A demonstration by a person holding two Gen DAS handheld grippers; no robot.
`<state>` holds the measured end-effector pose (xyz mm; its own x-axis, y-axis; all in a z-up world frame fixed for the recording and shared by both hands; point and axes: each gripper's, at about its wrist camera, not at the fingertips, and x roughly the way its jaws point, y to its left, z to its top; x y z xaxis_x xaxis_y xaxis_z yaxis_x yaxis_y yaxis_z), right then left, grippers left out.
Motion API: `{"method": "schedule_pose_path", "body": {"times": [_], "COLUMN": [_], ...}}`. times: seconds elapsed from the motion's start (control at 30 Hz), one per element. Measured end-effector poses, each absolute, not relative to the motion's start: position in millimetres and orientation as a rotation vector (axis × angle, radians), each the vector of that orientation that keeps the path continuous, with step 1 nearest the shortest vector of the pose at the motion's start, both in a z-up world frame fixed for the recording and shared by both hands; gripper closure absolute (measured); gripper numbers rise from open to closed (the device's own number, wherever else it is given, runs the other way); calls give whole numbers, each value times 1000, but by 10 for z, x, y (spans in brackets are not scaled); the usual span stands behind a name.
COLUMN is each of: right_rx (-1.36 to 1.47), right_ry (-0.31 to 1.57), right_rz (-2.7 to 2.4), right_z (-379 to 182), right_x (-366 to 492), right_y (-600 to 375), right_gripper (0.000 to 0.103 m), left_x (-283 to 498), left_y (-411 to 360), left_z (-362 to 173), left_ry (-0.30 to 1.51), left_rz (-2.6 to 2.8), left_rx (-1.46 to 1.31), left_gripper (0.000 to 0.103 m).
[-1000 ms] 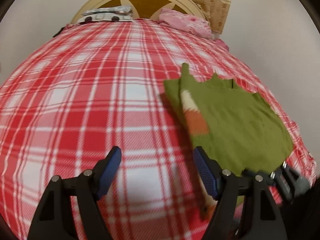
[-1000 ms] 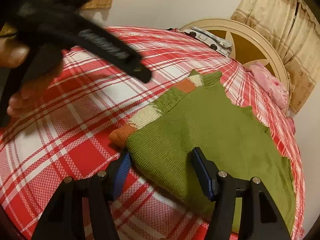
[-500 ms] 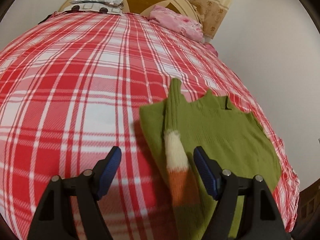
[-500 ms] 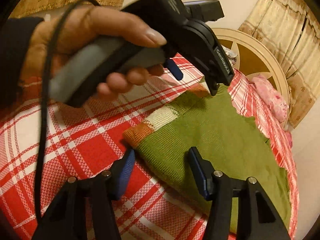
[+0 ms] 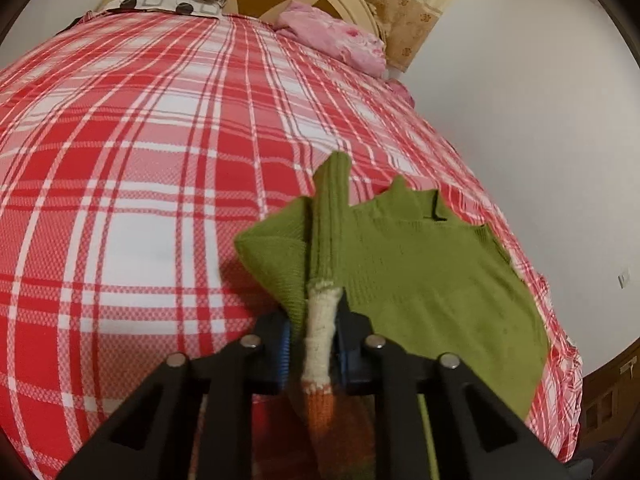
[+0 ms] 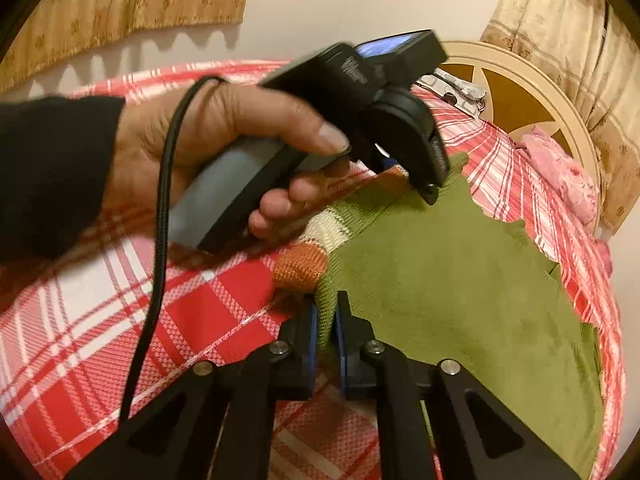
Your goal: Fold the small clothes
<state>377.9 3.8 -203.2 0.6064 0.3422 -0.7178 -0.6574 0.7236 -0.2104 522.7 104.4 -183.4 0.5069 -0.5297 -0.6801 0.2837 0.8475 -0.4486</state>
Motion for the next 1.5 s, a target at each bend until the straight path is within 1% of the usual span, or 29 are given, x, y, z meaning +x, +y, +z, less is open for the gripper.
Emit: {"method": "schedule_pose_path", "body": {"times": [0.27,0.57,0.67,0.9,1.2,1.5], "right_rx": [-274,-111,-59,94,268,400], "right_ry": [688,642,632,645,686,713], "right_rz": [582,507,488,436,368,301], "right_z": [-1675,-1443,-1382,-1378,-1598,-1798], "right_x": [3936,3935,3946,3944,3847,3735], "right_y": [-604,-1294,-1533,-2185,-2906,-3431], "right_gripper": [97,98,98,98,98,98], "left_x": [5234,5186,5234,5302,5315,5262], "left_y": [1007,434,199,-378,-1302,-1903], "left_z": [-1579,-1052,-956,-922,-1001,-1148], "left_ry": [896,825,824,855,914,959], "left_rz": [-498,-523,-539,-581,-644,-668], "left_rx": [-424,-398,-383,-350,-242,-144], "left_gripper": [88,88,88,88,88,88]}}
